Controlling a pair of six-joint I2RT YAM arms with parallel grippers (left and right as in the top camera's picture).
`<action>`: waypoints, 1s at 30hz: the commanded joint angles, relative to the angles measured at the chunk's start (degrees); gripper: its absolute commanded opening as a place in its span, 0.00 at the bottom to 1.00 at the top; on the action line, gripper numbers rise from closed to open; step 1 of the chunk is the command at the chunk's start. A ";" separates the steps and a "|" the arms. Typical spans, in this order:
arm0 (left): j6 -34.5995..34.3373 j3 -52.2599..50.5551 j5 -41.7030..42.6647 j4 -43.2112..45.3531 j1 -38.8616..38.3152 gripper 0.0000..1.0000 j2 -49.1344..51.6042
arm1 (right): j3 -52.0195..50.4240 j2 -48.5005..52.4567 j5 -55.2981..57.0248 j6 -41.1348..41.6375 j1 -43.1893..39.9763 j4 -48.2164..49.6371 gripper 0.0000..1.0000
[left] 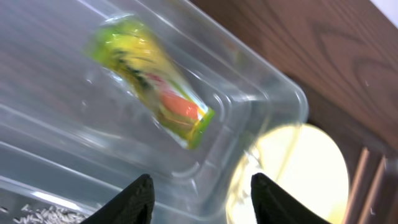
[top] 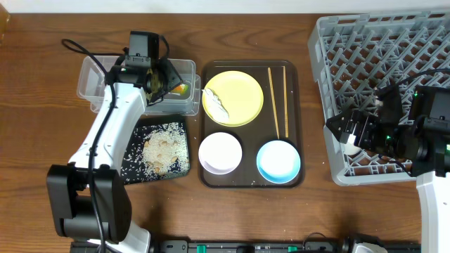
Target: Sort waste into correct bins and load items into the dishwasher rack
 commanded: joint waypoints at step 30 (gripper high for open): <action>9.55 0.39 -14.58 2.62 -23.34 0.07 16.17 | 0.74 -0.37 -0.26 -0.46 -0.63 -0.11 0.99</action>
